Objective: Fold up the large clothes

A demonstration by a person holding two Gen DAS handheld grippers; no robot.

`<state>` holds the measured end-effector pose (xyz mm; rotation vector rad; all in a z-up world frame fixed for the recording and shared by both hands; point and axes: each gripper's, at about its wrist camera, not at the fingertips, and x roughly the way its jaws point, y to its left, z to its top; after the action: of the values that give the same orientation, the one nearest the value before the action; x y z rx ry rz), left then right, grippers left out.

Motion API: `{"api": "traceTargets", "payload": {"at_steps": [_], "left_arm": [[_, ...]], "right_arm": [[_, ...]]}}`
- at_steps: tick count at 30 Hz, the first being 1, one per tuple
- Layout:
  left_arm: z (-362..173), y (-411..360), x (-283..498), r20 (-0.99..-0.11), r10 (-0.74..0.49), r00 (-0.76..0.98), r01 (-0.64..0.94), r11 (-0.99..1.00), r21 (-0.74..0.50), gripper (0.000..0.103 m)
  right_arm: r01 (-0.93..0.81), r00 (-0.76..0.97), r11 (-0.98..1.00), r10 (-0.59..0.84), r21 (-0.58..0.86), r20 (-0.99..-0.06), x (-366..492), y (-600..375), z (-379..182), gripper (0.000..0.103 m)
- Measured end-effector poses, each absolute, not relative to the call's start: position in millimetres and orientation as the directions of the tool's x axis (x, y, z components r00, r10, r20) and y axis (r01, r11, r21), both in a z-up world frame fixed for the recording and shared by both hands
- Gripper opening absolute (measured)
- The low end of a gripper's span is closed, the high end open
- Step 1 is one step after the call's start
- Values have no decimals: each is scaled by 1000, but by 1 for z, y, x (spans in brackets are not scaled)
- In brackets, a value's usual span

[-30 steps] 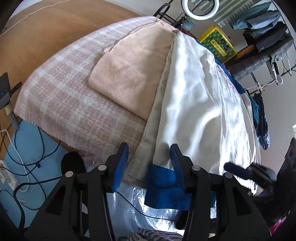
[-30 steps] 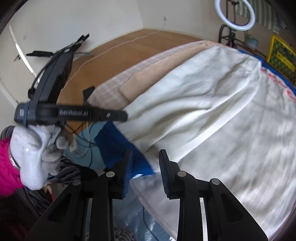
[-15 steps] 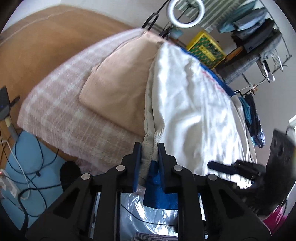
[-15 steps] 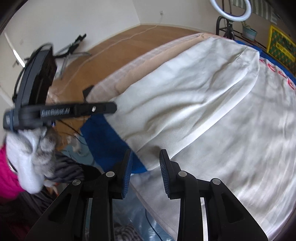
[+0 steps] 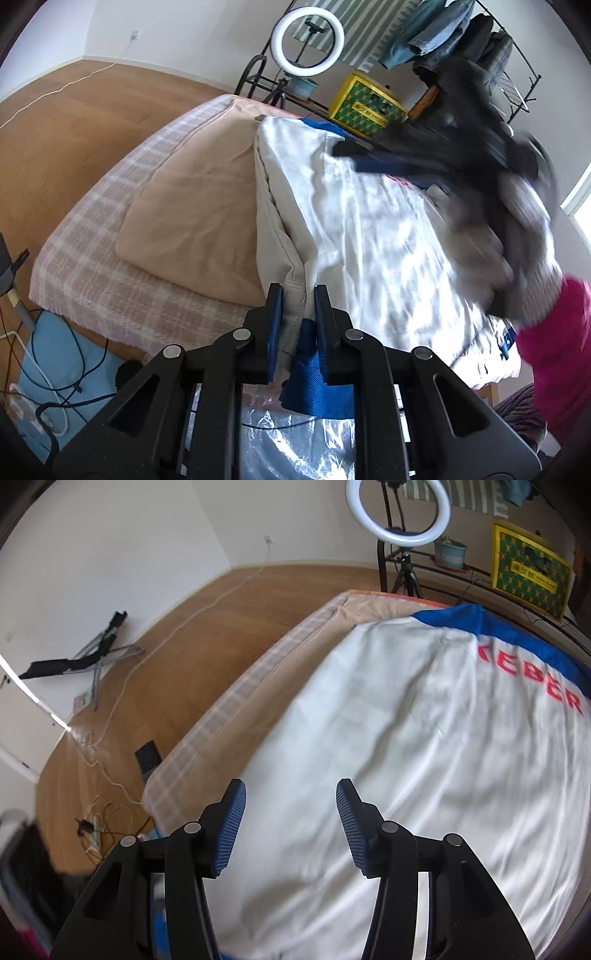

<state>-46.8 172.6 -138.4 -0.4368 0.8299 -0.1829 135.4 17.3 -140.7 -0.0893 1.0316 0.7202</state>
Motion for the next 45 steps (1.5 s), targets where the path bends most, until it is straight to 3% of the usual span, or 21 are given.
{"api": "traceTargets", "payload": {"at_steps": [5,16,18,20,27,34,40,45], "left_arm": [[-134,164,-44,-665,-336,666,17,899,-437,15],[-129,151,-45,-660,-346,667,59,908,-415,14],[-127,147,-45,-661,-345,667,70,912,-405,14],[-125,143,-46,-661,-339,669,79,917,-390,14],[-117,124,-52,-657,-345,670,139,928,-345,14],[-105,78,-59,-660,-359,660,248,933,-259,14],[-105,37,-62,-680,-381,627,336,919,-205,14],[-115,2,-65,-717,-398,572,408,897,-171,14]], "right_arm": [[-551,278,804,428,222,-860,173,60,-158,50],[-513,332,857,156,-40,-930,217,113,-199,49],[-514,331,856,134,-59,-934,223,115,-206,22],[-499,327,864,122,-62,-937,226,110,-208,9],[-443,306,876,349,192,-886,229,62,-190,4],[-341,325,799,595,496,-735,226,-23,-170,4],[-211,394,745,658,633,-642,216,-101,-175,4],[-149,440,770,614,621,-656,202,-153,-191,4]]}}
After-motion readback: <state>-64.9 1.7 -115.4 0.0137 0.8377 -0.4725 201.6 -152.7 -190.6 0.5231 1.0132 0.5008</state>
